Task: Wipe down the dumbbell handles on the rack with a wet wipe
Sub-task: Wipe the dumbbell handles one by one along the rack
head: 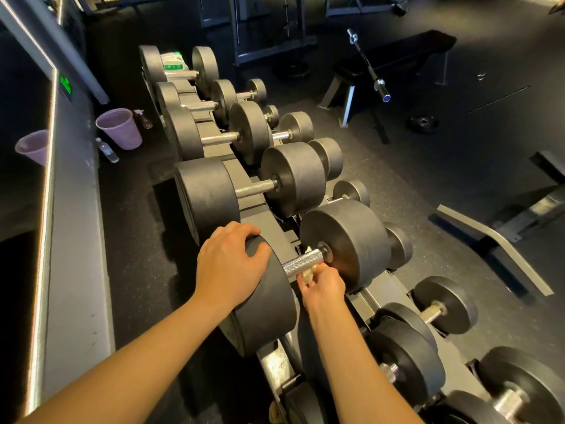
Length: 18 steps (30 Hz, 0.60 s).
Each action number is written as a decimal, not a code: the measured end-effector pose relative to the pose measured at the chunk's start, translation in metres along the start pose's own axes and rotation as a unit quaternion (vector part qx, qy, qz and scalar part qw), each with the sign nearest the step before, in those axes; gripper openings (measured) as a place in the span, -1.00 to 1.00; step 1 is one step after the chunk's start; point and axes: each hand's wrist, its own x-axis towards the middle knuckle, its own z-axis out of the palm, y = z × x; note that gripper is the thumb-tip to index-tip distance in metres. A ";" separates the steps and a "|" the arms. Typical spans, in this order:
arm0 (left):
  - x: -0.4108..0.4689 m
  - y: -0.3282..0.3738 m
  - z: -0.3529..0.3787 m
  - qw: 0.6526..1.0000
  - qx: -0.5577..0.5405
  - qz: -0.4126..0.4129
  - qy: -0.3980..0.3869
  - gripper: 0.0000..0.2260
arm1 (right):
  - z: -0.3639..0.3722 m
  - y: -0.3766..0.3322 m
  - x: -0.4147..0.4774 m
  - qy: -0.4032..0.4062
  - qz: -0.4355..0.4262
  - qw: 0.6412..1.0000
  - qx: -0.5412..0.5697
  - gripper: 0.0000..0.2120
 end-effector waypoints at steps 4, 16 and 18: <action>0.000 -0.001 0.001 1.000 -0.002 -0.003 0.001 -0.73 | -0.015 0.003 -0.006 -0.029 -0.062 0.995 -0.066 -0.79; 0.001 -0.002 0.000 1.000 0.009 0.006 -0.016 -0.70 | 0.005 -0.001 0.015 0.044 0.023 0.999 0.006 -0.81; 0.001 -0.002 -0.001 1.000 0.003 0.003 -0.016 -0.69 | 0.006 -0.002 0.006 0.061 -0.010 0.998 -0.010 -0.85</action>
